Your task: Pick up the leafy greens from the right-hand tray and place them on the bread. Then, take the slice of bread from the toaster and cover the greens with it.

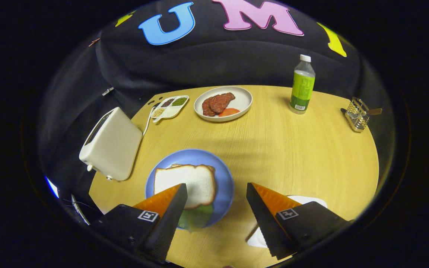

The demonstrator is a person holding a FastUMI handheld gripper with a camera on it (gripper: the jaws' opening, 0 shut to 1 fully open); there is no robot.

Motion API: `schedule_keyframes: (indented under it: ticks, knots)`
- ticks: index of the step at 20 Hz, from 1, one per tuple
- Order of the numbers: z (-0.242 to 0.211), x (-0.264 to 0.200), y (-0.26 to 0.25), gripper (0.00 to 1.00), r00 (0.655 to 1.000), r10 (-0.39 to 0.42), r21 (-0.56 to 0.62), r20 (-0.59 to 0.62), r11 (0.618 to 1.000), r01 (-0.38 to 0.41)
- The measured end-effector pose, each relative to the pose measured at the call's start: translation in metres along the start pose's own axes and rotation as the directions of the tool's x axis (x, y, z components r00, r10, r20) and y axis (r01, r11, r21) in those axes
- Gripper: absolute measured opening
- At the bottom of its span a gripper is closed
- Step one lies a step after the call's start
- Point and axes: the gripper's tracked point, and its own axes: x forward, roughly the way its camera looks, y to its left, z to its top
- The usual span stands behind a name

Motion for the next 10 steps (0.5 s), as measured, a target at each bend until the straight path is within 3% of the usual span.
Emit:
schedule_keyframes:
  ticks: [6,10]
  knots:
    - [0.062,-0.076,-0.036,0.99,0.979,-0.062,-0.062,0.196,0.995,0.075]
    - [0.116,-0.144,-0.062,0.99,0.921,-0.105,-0.088,0.375,0.985,0.149]
